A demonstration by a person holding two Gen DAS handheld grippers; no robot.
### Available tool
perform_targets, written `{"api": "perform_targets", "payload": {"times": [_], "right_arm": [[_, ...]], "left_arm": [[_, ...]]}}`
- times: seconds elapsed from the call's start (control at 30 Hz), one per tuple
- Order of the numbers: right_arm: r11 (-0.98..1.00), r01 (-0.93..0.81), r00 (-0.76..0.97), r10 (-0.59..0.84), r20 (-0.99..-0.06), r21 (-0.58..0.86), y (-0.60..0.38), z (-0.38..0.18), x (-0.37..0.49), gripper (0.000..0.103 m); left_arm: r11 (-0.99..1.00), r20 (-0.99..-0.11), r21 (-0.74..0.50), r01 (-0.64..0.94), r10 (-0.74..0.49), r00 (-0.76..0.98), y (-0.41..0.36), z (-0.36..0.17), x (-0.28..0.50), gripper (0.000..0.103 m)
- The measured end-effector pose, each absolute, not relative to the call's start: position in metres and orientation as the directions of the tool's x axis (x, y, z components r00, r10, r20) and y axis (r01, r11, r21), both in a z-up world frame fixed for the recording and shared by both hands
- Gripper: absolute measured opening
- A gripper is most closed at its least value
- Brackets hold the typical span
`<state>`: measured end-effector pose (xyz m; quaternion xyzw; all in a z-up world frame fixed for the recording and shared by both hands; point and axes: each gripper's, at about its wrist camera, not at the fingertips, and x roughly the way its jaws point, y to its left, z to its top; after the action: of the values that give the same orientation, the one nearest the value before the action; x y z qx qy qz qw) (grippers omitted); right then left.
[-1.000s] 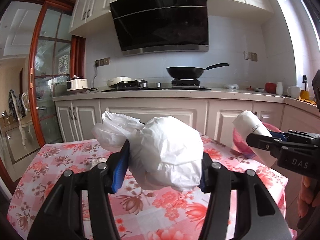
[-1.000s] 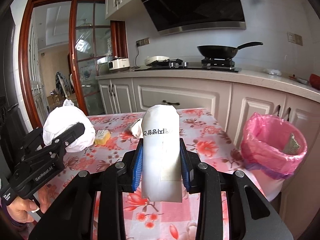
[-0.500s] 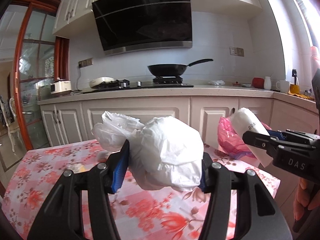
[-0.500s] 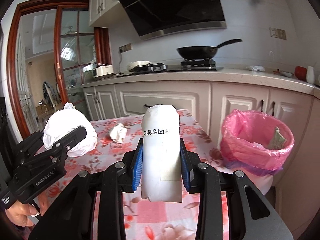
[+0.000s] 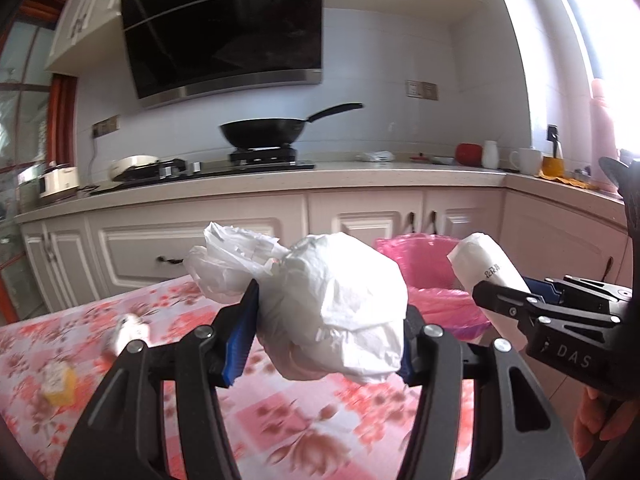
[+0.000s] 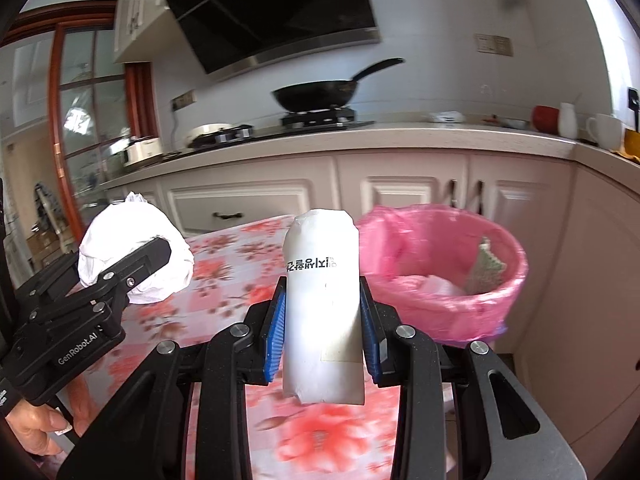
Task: Collect trash
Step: 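Carry the cup and plastic bag over the pink bin and open both tools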
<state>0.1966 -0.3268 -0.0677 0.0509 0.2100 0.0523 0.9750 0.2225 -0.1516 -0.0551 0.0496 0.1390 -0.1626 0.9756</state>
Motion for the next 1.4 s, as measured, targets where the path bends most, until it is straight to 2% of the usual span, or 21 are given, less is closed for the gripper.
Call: {"api": "perform_targets", "payload": {"times": [0.47,1.03,1.4], "right_arm": [[0.996,0.033,0.908,0.005,-0.419,0.082,-0.407,-0.067,0.238,0.032],[0.993,0.072,0.918,-0.031,-0.396,0.090,-0.464,-0.053,0.299,0.032],[0.994,0.065,0.908,-0.023,-0.418,0.085,-0.472,-0.055,0.327,0.033]], "left_arm": [[0.886,-0.278,0.055,0.460,-0.429,0.860,-0.239,-0.044,0.288,0.054],[0.826,-0.334,-0.015,0.563,-0.535,0.776,-0.302,-0.053,0.372,0.057],[0.808,-0.351,-0.028,0.589,-0.560,0.751,-0.319,-0.070,0.390,0.059]]}}
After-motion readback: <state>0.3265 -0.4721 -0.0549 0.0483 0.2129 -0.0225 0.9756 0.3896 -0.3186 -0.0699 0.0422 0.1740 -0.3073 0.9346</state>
